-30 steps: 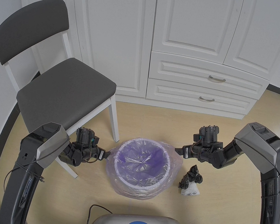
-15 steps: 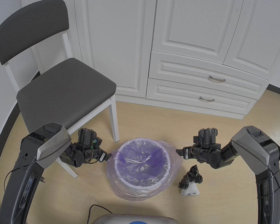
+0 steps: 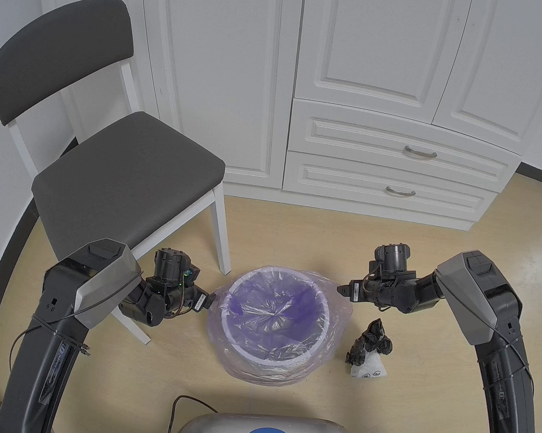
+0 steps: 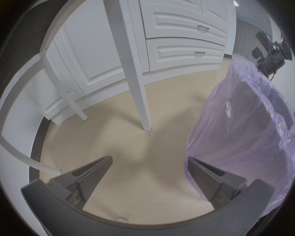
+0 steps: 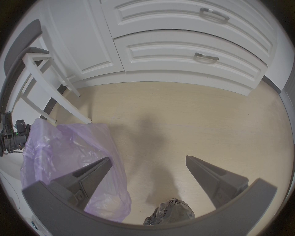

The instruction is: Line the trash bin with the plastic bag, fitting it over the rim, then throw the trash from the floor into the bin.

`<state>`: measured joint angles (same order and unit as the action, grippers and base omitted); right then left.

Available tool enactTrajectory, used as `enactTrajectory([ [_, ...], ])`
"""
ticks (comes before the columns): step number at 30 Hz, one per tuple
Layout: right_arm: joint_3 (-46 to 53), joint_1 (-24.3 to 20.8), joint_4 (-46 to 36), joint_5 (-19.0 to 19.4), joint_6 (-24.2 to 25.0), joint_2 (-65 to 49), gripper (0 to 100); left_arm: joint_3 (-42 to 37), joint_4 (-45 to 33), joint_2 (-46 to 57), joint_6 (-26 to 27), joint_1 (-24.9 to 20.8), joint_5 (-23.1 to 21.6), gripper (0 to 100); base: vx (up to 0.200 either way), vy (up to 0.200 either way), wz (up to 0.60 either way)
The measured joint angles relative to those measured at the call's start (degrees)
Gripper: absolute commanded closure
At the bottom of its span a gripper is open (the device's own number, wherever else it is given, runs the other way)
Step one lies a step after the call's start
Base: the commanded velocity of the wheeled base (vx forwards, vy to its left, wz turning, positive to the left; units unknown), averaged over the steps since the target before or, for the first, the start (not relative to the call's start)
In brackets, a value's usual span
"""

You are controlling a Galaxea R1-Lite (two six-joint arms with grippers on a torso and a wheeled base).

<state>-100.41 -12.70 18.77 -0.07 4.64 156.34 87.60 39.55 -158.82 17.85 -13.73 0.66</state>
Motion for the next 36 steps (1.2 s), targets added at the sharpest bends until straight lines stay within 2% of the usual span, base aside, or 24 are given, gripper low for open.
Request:
enactTrajectory([
  [9,-12.57,-1.40,-13.41,0.07,0.46,6.67,0,2.04,-0.35,-0.24,1.04,-0.99,0.87,0,0.000,0.000,0.00],
  [18,-14.10,-2.47,-10.62,0.48,-1.65,10.56,0,5.89,-1.54,-1.96,2.05,-1.45,1.23,0,0.000,0.000,0.00],
  [25,-12.68,-1.38,-9.39,0.43,-1.26,8.63,0,5.01,0.72,-1.73,1.56,-1.21,5.02,0,0.000,0.000,0.00],
  [29,-7.28,-0.57,-8.70,1.85,-1.58,5.42,0,0.74,3.75,0.61,0.57,-0.83,5.33,0,0.000,0.000,0.00],
  [36,8.48,0.91,-1.38,4.19,-2.73,-3.21,0,-15.60,13.28,7.33,-0.80,-0.51,4.86,0,0.000,0.000,0.00],
])
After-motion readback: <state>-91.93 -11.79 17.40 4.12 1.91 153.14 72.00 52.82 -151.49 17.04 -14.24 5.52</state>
